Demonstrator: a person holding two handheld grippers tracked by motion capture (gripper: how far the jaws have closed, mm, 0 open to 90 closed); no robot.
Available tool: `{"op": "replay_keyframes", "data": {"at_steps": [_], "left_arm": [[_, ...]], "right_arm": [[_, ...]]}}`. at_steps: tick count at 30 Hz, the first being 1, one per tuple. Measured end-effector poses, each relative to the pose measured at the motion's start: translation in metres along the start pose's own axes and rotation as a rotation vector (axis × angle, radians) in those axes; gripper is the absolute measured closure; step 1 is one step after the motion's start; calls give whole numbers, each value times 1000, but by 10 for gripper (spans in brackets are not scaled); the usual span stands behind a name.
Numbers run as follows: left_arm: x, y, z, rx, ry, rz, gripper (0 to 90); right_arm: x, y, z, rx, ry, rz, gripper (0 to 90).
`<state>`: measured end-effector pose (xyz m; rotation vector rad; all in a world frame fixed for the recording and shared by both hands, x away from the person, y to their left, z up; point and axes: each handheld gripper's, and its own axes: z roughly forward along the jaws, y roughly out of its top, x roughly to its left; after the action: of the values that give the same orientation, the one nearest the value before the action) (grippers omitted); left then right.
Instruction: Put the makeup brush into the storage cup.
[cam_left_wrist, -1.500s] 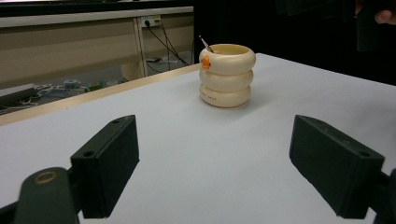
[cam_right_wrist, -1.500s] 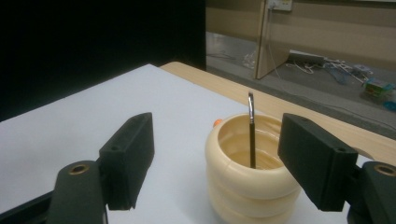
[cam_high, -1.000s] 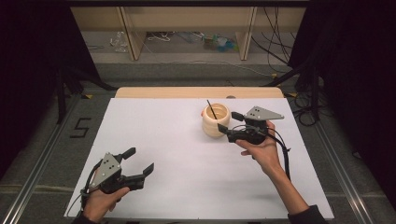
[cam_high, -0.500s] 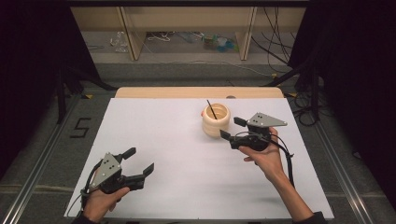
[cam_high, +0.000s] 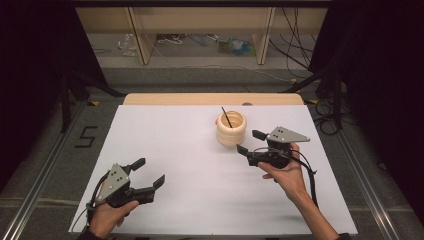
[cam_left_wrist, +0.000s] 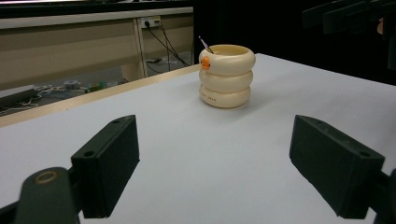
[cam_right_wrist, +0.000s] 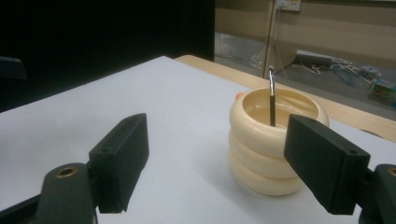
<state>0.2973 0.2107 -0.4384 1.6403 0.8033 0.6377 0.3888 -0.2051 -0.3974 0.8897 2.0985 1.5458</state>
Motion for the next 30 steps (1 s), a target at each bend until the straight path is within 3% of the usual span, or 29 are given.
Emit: {"op": "replay_keyframes", "data": {"at_steps": [15,16,30], "left_arm": [[0,0,0,3,2,2,158],[0,0,0,3,1,2,159],[0,0,0,3,3,3,158]], "right_arm": [[8,-11,-17,-9,-3,-17,243],[9,-11,-18,-27,-7,-16,243],[18,-19,-24,-50,38,1,223]]}}
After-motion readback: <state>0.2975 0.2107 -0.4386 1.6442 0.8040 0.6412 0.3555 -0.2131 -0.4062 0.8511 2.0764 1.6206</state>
